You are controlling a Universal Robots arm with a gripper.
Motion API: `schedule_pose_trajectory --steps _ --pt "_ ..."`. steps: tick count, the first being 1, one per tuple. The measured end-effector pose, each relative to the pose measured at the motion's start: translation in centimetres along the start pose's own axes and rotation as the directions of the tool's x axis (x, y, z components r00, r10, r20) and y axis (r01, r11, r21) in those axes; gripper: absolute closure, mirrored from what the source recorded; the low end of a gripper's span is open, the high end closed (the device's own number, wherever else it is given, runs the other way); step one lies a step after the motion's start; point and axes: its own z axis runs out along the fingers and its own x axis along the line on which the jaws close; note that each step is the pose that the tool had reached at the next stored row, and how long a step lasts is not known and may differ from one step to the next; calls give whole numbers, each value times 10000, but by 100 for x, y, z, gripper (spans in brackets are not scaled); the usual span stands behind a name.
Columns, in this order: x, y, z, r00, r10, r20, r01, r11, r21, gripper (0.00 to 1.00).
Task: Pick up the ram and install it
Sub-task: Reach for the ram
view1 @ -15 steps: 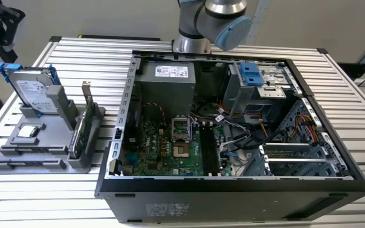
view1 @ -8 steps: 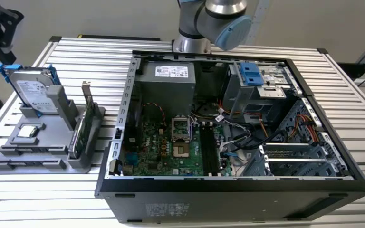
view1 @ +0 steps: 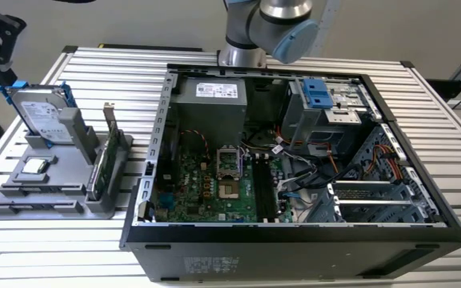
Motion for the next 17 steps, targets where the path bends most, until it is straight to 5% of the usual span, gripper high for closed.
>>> schedule_pose_trajectory --steps 17 --pt "-8 -268 -13 10000 0 0 0 10000 0 100"
